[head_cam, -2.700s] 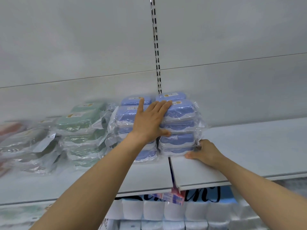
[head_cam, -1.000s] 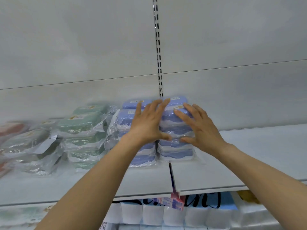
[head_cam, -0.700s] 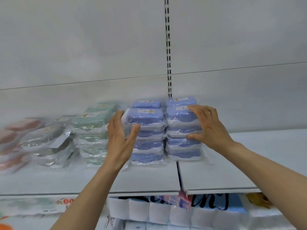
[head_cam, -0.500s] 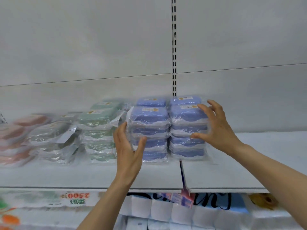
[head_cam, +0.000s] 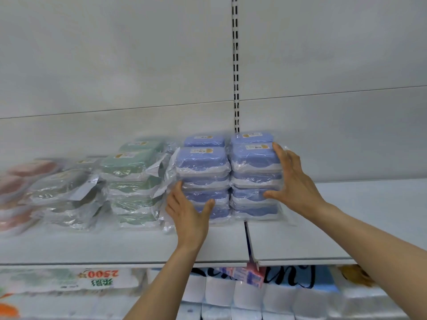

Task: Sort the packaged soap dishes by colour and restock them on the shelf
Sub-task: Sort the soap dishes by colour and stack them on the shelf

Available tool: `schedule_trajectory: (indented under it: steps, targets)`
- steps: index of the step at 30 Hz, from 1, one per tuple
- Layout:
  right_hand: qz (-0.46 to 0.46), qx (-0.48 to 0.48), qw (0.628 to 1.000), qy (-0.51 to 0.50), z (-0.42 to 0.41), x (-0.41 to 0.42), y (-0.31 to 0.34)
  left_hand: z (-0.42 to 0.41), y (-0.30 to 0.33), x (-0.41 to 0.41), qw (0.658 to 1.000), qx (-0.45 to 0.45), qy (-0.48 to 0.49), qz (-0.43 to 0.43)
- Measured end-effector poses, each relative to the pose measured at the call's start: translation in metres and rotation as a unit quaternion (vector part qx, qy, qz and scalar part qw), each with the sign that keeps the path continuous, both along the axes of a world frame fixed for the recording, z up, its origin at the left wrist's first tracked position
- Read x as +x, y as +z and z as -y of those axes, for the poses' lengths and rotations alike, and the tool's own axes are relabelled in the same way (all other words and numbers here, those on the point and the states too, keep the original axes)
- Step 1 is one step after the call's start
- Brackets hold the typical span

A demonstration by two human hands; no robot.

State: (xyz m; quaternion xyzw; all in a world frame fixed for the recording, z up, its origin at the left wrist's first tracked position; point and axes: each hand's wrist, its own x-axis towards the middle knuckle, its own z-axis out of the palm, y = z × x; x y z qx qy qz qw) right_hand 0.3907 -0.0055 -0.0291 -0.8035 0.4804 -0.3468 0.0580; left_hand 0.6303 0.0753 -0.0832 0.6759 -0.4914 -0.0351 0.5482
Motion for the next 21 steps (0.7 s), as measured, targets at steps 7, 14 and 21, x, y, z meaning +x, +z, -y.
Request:
schedule_trajectory:
  steps: [7, 14, 21]
  targets:
    - [-0.050, 0.019, 0.998, -0.023, -0.002, -0.003, 0.014, -0.012, 0.002, 0.009, 0.995, 0.023, 0.022, 0.098]
    - [-0.056, -0.054, 0.994, -0.076, 0.004, 0.000, 0.023, -0.003, 0.044, 0.017, 0.952, -0.154, 0.068, 0.256]
    - [0.110, -0.013, 0.994, 0.009, 0.018, 0.010, 0.029, 0.042, 0.067, 0.031, 0.976, -0.019, -0.054, 0.212]
